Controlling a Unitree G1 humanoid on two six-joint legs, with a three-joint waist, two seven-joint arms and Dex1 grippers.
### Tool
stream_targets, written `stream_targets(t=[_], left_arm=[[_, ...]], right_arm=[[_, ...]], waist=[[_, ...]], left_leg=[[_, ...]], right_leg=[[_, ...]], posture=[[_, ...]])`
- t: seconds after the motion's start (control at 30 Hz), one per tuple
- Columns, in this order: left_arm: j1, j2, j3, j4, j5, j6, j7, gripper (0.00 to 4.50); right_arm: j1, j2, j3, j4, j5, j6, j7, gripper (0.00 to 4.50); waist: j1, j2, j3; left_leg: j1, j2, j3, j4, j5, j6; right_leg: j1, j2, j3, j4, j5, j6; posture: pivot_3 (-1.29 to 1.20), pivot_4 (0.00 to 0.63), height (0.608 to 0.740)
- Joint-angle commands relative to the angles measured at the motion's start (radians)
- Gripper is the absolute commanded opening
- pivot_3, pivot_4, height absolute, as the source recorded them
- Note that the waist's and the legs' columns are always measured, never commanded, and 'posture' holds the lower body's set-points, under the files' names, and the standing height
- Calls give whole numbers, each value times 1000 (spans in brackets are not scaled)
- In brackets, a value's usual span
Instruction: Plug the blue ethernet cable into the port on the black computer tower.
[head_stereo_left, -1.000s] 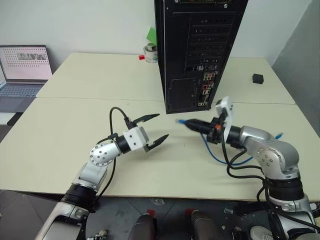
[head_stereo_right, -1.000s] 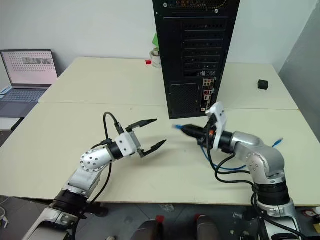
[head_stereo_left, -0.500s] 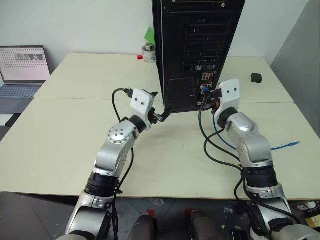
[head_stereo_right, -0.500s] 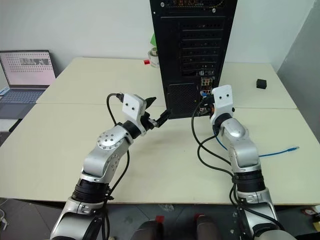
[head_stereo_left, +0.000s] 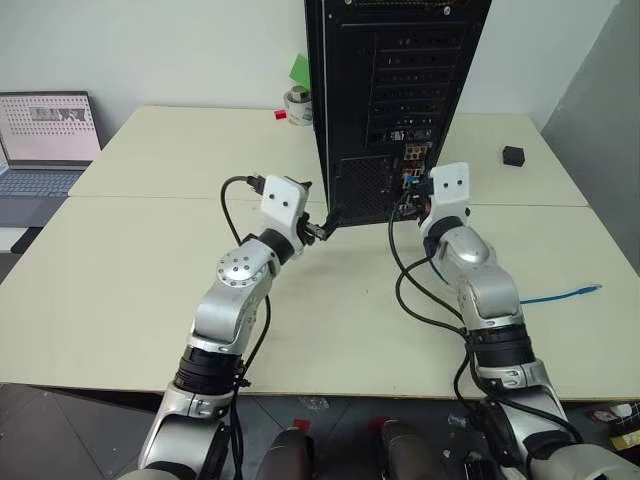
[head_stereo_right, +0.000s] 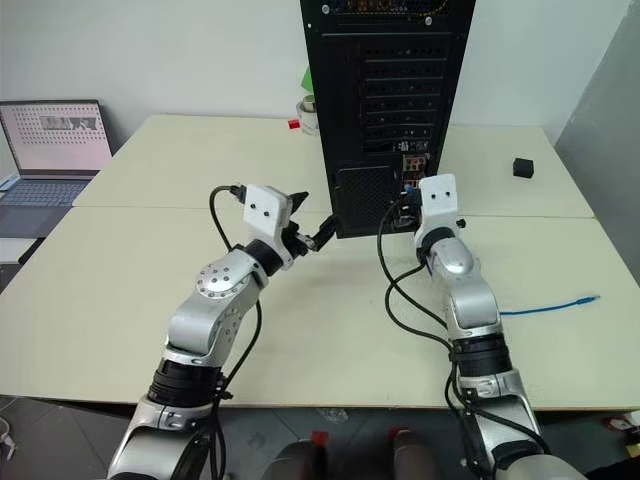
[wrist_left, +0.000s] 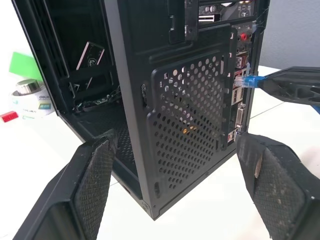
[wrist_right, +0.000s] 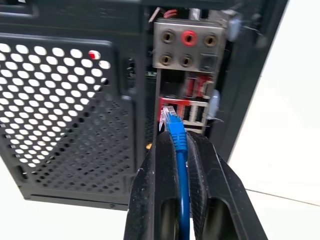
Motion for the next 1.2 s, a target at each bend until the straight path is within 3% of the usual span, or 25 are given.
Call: stream_targets(t=[0.03,0.83,1.2], left_arm=[[-15,-5,19,-55,8,-2,1,3962],[-11,-6,16,-57,18,4,0,3962],[-22,-8,14,-60,11,8,-8,3962]], right_arm=[[-30,7,-20,-24,-3,-29,-10,0],[-46,36,-37,-8,-12,-33,-45,0],[-51,106,-12,0,-25,-13,-102,0]], waist=[[0,0,0],[0,0,0],[-1,0,0]], left_leg=[[0,0,0,0,0,0],[0,0,0,0,0,0],[0,0,0,0,0,0]], right_leg=[[0,0,0,0,0,0],[0,0,0,0,0,0],[0,0,0,0,0,0]], posture=[[0,150,740],[0,150,740],[0,150,740]])
